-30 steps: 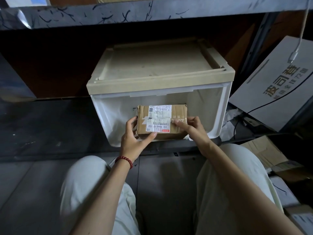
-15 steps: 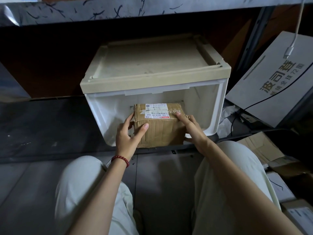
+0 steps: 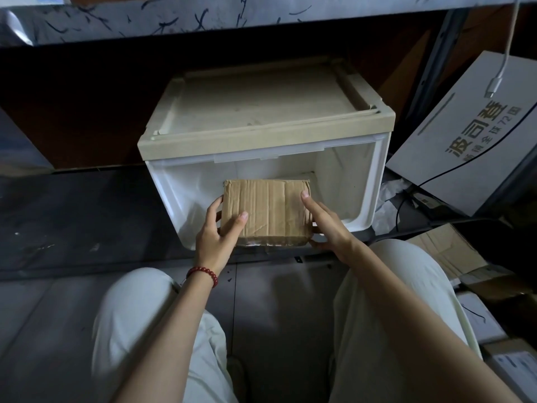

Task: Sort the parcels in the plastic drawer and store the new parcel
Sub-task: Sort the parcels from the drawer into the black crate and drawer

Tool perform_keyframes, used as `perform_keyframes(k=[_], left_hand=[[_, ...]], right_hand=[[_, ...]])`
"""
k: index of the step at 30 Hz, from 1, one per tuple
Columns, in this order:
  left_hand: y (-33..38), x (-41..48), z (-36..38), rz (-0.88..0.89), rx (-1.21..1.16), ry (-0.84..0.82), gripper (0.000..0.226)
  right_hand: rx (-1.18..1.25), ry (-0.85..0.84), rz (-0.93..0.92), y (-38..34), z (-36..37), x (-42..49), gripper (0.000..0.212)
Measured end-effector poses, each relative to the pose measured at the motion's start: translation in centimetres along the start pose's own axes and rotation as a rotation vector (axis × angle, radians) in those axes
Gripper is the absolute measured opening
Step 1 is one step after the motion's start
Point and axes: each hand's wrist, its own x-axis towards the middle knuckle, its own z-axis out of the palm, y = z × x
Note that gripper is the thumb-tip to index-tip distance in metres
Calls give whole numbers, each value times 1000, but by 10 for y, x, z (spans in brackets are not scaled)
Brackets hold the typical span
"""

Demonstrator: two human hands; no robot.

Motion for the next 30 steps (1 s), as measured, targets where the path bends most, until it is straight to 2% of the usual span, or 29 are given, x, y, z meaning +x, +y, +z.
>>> perform_keyframes(k=[9, 11, 14, 15, 16, 19, 24, 30], left_hand=[[10, -4, 2, -8, -16, 14, 73], [12, -6, 2, -13, 10, 28, 79], [14, -8, 2, -24, 82, -10, 95], [13, -8, 3, -33, 96, -23, 95], [12, -8, 4, -40, 104, -31, 92], [8, -7, 5, -13, 118, -36, 84], [10, -9, 8, 113, 183, -50, 78], [34, -9, 21, 309, 133, -42, 59]], right_hand=[[47, 25, 9, 1, -4, 3, 43], [70, 20, 2, 1, -5, 4, 55], [77, 27, 23, 4, -5, 8, 90], [69, 39, 22, 5, -5, 10, 92], [60, 54, 10, 6, -5, 10, 85], [71, 63, -12, 8, -4, 11, 47], [-6, 78, -171, 4, -4, 2, 46], [-83, 119, -366, -27, -38, -26, 45]])
